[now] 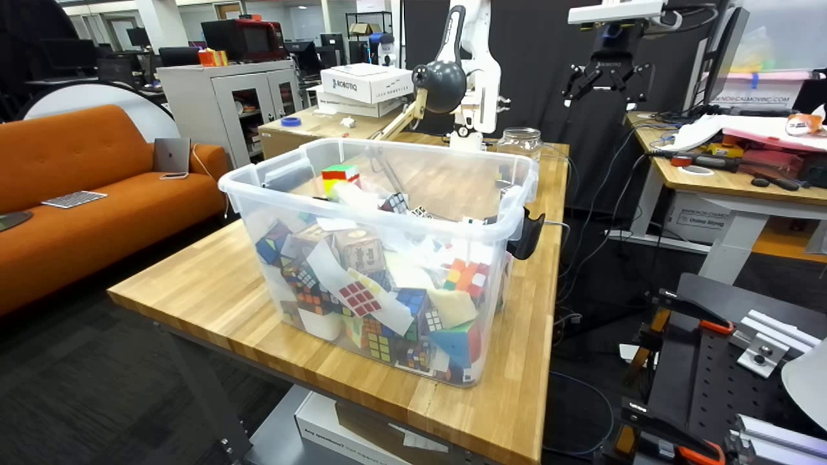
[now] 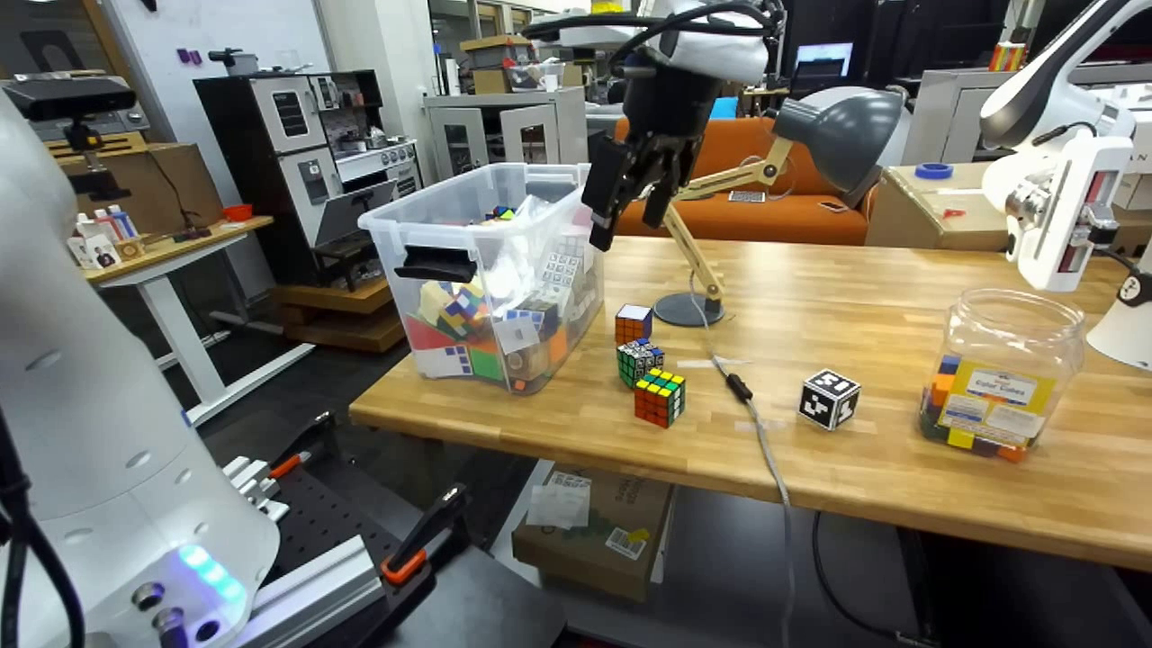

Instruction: Remove one Rubik's cube from the container on the left and place it on the table

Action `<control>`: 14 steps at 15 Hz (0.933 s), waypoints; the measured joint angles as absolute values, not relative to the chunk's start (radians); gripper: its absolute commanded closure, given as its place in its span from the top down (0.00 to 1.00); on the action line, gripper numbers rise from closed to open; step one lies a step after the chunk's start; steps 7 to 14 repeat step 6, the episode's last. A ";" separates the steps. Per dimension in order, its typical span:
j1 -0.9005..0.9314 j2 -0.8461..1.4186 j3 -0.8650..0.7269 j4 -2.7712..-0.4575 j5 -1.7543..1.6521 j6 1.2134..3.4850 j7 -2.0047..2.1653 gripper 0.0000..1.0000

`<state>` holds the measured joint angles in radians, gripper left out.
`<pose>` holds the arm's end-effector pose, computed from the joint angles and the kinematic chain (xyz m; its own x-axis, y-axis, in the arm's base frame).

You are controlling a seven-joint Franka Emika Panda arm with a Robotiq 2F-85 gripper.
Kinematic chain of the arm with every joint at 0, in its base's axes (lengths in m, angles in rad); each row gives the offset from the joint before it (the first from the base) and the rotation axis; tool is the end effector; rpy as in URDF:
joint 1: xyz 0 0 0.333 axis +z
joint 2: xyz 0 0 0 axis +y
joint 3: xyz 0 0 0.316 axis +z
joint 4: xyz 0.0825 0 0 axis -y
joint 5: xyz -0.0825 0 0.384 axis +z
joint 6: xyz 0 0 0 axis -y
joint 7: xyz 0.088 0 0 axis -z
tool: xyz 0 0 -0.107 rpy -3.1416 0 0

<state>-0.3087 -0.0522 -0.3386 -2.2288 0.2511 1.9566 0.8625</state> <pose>0.4023 -0.2843 0.3789 -0.0601 -0.9459 -0.3187 -0.9981 0.0523 0.0330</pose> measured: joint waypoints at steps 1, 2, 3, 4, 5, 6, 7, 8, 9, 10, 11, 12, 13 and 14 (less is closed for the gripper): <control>-0.316 -0.053 -0.345 -2.237 0.244 1.956 0.859 1.00; -0.320 -0.053 -0.346 -2.240 0.243 1.956 0.857 1.00; -0.320 -0.053 -0.346 -2.240 0.243 1.956 0.857 1.00; -0.319 -0.053 -0.344 -2.240 0.243 1.956 0.857 1.00; -0.318 -0.054 -0.343 -2.240 0.243 1.956 0.857 1.00; -0.318 -0.054 -0.343 -2.240 0.243 1.956 0.857 1.00; -0.318 -0.054 -0.343 -2.240 0.243 1.956 0.857 1.00; -0.318 -0.054 -0.343 -2.240 0.243 1.956 0.857 1.00; -0.318 -0.054 -0.343 -2.240 0.243 1.956 0.857 1.00; -0.318 -0.054 -0.343 -2.240 0.243 1.956 0.857 1.00; -0.318 -0.054 -0.343 -2.240 0.243 1.956 0.857 1.00; -0.318 -0.054 -0.343 -2.240 0.243 1.956 0.857 1.00; -0.318 -0.054 -0.343 -2.240 0.243 1.956 0.857 1.00; -0.318 -0.054 -0.343 -2.240 0.243 1.956 0.857 1.00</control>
